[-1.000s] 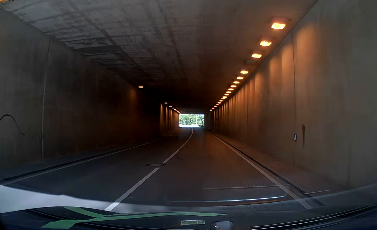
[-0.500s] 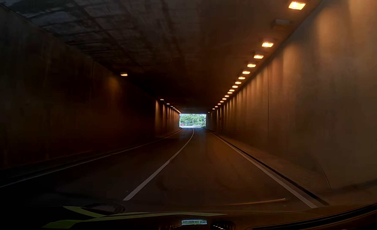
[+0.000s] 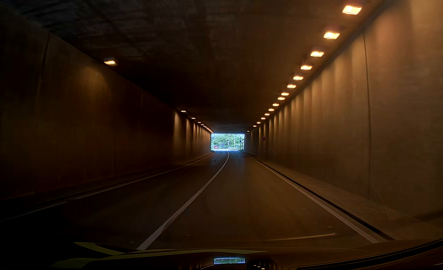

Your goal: Follow the waypoints while adhering to traffic rules and regulations

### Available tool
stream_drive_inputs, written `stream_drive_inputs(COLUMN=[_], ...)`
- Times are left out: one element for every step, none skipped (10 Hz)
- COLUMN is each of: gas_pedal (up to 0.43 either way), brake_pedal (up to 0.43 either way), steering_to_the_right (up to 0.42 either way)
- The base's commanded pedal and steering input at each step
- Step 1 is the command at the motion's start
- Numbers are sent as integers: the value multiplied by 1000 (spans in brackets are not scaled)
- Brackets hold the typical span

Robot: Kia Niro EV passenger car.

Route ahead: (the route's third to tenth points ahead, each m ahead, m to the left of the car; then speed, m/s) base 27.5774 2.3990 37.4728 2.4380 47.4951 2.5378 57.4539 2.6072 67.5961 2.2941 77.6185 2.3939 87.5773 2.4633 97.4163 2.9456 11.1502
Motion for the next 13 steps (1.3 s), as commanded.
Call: stream_drive_inputs(gas_pedal=[28, 28, 28, 28, 28, 28, 28, 28, 28, 28, 28, 28, 28], brake_pedal=[0, 0, 0, 0, 0, 0, 0, 0, 0, 0, 0, 0, 0], steering_to_the_right=[-3, -1, 0, -1, -1, 0, 0, 0, 0, 0, 0, 0, 0])
